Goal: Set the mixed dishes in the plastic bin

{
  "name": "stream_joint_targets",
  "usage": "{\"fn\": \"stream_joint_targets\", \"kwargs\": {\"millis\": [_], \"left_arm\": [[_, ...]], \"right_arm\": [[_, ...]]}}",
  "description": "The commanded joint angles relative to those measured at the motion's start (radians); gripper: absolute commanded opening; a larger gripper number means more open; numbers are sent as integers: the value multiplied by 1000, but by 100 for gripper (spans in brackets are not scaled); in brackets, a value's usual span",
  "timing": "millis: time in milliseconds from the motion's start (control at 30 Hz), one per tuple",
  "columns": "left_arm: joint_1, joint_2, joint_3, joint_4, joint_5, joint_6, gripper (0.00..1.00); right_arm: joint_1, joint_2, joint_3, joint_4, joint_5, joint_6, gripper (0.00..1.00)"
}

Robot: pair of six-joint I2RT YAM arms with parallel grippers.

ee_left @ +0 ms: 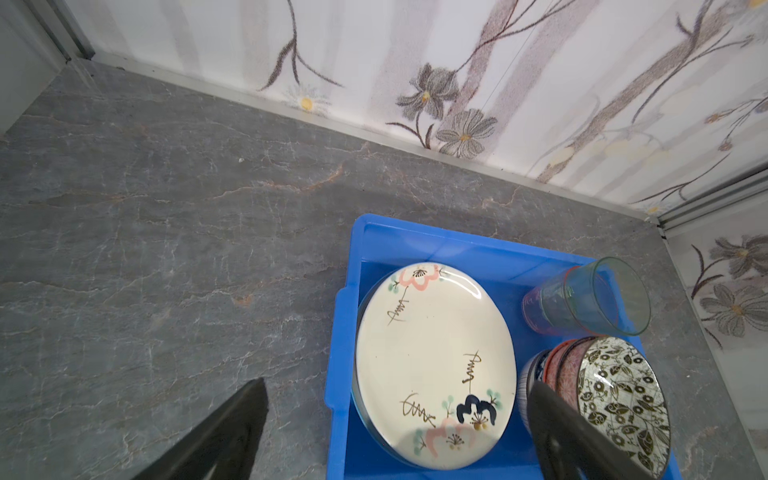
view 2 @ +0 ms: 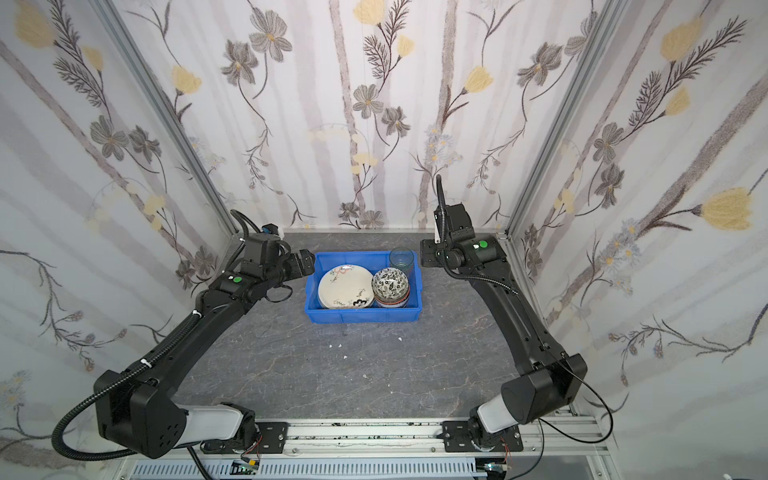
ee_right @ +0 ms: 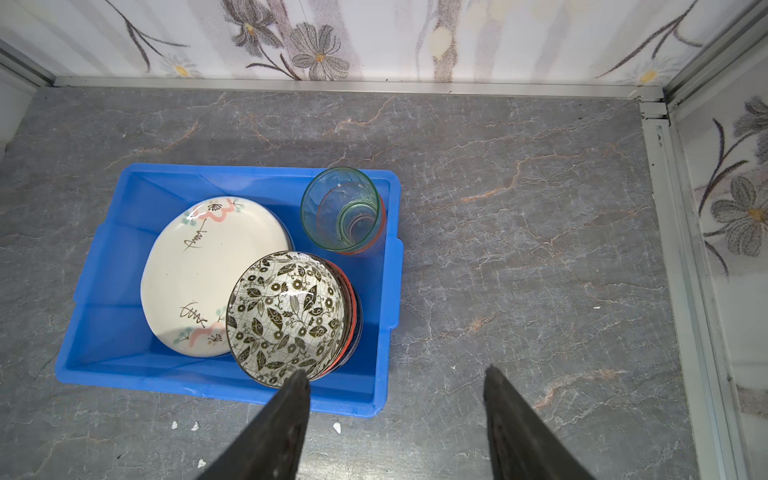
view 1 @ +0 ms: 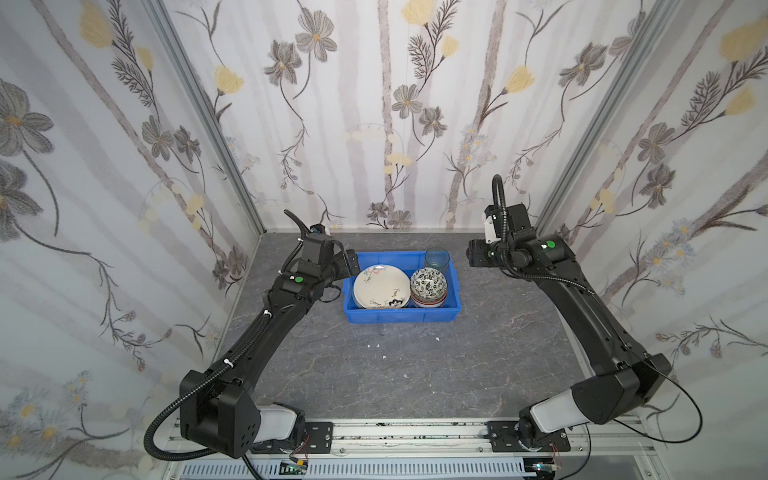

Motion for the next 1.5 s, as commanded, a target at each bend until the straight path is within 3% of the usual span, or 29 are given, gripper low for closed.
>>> {"fn": "stream_joint_targets", "kwargs": {"millis": [0, 133, 200, 400, 500, 700, 833, 900, 1067, 1133, 1233, 1467], "left_arm": [[28, -24, -49, 207, 65, -11, 100], [44, -60, -96, 275, 98, 2, 100], [46, -72, -119, 298, 85, 16, 100], [44, -155, -215, 397, -43, 42, 100], [46, -225, -342, 575, -51, 152, 100], [46, -308, -636, 1000, -108, 257, 100], [58, -262, -678, 1024, -194, 378, 100], [93, -239, -684, 1026, -108, 445, 100], [211, -156, -787, 1224, -14, 388, 100], [230, -122, -844, 1337, -18, 439, 100], [260, -86, -855, 1340, -17, 408, 100], [281, 15, -863, 1370, 3, 366, 100]], "right_arm": [[-2, -82, -77, 72, 31, 6, 67], [-3, -187, -220, 145, 35, 24, 74], [-4, -225, -275, 175, 27, 31, 85], [-5, -290, -382, 195, 41, 39, 100], [-5, -327, -430, 223, 46, 40, 100], [-4, -398, -508, 282, 103, 60, 100], [-6, -451, -588, 366, 104, 49, 100], [-6, -459, -618, 402, 112, 33, 100], [-9, -490, -704, 533, 101, -13, 100], [-12, -504, -731, 566, 158, -18, 100], [-17, -529, -813, 668, 245, -62, 100], [-42, -646, -1141, 1155, 278, -147, 100]]}}
